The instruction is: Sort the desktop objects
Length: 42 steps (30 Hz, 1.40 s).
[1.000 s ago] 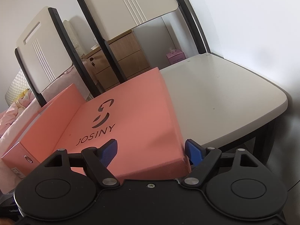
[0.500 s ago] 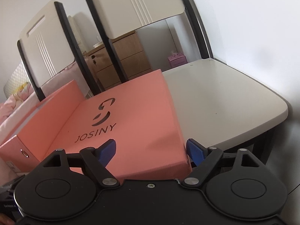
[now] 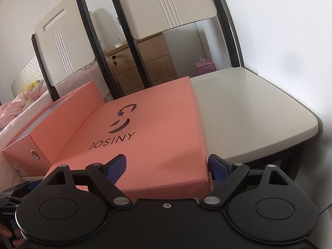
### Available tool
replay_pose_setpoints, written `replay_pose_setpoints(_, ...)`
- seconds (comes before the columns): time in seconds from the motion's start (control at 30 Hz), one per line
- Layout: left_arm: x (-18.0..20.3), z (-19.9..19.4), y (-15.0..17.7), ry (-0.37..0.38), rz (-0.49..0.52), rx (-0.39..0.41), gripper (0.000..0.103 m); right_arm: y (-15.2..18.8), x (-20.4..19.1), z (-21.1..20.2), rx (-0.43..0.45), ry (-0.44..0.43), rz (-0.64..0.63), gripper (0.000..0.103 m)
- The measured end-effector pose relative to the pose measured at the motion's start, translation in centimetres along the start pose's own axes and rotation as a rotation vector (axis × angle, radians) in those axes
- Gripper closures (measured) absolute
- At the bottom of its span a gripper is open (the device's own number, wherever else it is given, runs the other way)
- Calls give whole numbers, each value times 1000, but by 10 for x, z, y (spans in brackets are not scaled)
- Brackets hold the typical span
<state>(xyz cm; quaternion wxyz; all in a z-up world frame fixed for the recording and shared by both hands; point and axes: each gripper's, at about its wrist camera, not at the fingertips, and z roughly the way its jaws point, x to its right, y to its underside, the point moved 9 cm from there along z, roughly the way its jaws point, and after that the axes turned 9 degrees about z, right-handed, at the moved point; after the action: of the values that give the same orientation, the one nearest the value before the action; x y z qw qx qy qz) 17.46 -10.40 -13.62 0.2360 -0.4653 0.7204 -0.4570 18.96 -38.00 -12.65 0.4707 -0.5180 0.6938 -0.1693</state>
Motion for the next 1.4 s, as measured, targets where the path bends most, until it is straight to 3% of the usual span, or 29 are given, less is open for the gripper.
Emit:
replay_pose_setpoints(0.23, -11, -8, -1, 9, -97, 14, 0, 2, 1, -6, -20, -34, 27, 16)
replay_pose_setpoints(0.43, -43, 1, -7, -14, -242, 36, 0, -2, 13, 4, -30, -65, 152, 16)
replay_pose_setpoints(0.57, -39, 5, -9, 10, -233, 37, 0, -2, 13, 9, -23, -61, 146, 16)
replay_pose_setpoints(0.73, -27, 7, -13, 27, -164, 44, 0, -6, 2, 4, 33, -48, 41, 16)
replay_pose_setpoints(1.23, -12, -5, -3, 34, -49, 3, 0, 0, -7, -6, 4, -61, 13, 12)
replay_pose_setpoints(1.4, -22, -9, -4, 59, -106, 2, 0, 2, -2, -16, -5, -91, 68, 11)
